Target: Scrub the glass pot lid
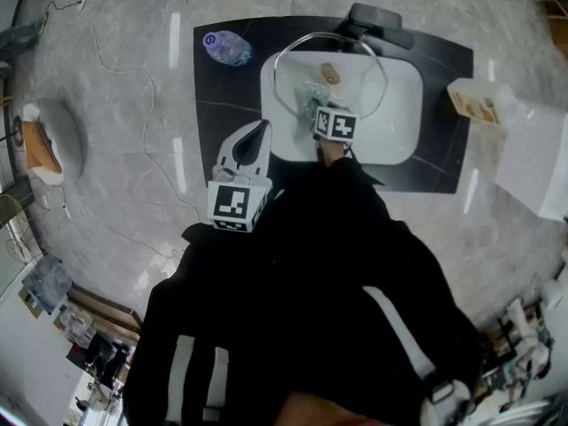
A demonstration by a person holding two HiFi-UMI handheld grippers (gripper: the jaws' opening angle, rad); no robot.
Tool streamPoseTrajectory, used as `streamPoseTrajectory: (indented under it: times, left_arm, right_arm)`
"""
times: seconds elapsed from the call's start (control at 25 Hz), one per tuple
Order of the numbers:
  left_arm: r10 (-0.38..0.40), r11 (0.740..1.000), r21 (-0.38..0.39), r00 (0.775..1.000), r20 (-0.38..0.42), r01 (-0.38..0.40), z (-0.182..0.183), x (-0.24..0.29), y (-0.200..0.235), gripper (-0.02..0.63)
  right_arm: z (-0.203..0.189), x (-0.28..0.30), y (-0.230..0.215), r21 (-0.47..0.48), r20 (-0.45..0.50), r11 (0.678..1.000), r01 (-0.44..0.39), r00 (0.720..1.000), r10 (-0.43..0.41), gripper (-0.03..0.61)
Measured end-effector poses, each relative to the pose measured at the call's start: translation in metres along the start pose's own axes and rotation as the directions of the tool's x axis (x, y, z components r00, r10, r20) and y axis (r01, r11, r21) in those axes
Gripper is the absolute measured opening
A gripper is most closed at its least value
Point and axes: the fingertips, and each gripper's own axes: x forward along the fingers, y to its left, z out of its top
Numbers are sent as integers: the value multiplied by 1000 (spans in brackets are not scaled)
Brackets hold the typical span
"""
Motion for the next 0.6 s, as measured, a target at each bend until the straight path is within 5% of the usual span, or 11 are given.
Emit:
streamPoseTrajectory:
  times: [0.6]
  left_arm:
    - [-24, 999, 26, 1000, 7, 24, 6, 6, -20, 3]
  right_arm:
    - [-2, -14, -28, 26, 8, 999, 38, 999, -38, 69]
